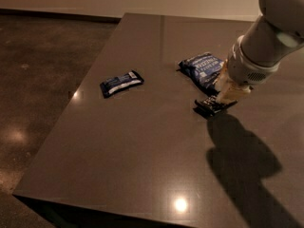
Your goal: Move rxbar chocolate near blue chip bag
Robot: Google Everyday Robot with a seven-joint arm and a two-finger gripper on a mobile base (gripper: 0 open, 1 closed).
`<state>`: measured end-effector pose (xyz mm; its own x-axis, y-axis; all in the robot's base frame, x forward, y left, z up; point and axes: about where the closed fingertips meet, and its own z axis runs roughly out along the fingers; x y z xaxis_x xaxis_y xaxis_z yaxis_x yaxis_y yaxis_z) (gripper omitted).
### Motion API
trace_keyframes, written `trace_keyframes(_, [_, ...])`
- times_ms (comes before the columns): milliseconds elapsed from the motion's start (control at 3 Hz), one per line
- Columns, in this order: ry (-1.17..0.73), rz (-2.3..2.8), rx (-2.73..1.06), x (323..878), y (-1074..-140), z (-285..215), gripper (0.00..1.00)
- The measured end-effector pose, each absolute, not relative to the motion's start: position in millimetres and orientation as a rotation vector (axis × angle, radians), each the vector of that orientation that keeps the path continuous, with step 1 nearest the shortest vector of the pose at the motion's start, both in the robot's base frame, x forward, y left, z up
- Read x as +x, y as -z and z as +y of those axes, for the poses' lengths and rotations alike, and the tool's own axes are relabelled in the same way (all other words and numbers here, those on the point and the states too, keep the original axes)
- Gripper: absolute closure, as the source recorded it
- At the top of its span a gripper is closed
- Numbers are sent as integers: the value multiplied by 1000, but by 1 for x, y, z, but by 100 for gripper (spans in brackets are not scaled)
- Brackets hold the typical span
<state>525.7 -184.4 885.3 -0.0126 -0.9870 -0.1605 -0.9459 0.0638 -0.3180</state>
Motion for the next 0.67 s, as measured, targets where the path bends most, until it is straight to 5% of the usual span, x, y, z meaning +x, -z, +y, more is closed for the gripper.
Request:
trace_keyframes(333, [171, 2013, -1937, 525, -885, -184, 1])
trace_keyframes(667, [171, 2012, -1938, 525, -885, -184, 0])
